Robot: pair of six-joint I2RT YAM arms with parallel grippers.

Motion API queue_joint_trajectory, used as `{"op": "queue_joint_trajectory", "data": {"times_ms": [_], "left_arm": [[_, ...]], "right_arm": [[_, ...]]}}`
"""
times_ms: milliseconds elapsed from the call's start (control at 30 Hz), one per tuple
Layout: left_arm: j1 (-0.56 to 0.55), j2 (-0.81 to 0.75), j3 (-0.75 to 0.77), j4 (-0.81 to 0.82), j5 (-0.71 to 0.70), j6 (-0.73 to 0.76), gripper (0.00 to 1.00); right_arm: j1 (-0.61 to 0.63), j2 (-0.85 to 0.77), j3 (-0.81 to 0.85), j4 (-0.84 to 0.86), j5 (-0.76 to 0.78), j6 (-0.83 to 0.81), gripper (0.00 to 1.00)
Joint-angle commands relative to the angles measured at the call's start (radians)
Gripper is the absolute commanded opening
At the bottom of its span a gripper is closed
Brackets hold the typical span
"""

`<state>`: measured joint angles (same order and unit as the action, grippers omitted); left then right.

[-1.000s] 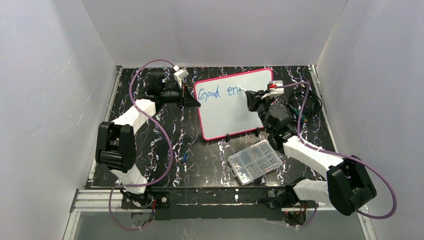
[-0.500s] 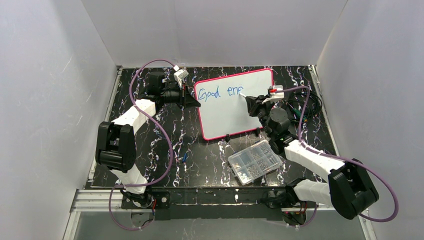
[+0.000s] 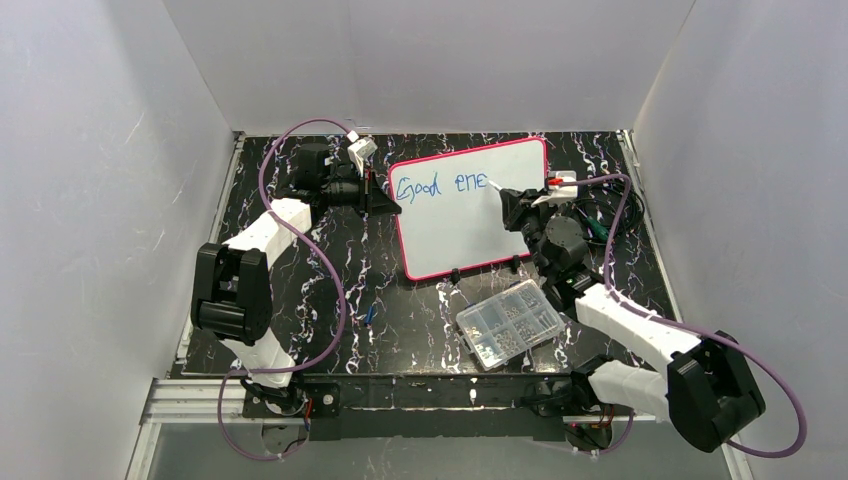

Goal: Write a sentence on the whiteboard

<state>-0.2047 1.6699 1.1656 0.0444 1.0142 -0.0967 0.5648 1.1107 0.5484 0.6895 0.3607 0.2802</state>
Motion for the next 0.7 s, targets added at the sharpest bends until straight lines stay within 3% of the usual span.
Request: {"op": "queue_joint_trajectory", "data": {"times_ms": [0, 400, 667], "left_arm": [[0.001, -0.067, 0.018, 0.002, 0.038, 0.008, 0.00], [0.001, -0.069, 0.019, 0.002, 0.038, 0.009, 0.00], [0.001, -0.069, 0.019, 0.001, 0.038, 0.009, 0.00]], "right_arm": [[-0.003, -0.003, 0.060, 0.063, 0.010, -0.034, 0.01], [-0.006, 0.088, 0.123, 0.111, 0.023, -0.061, 0.01], [-0.006, 0.057, 0.089, 0.067, 0.079, -0.061, 0.01]]}}
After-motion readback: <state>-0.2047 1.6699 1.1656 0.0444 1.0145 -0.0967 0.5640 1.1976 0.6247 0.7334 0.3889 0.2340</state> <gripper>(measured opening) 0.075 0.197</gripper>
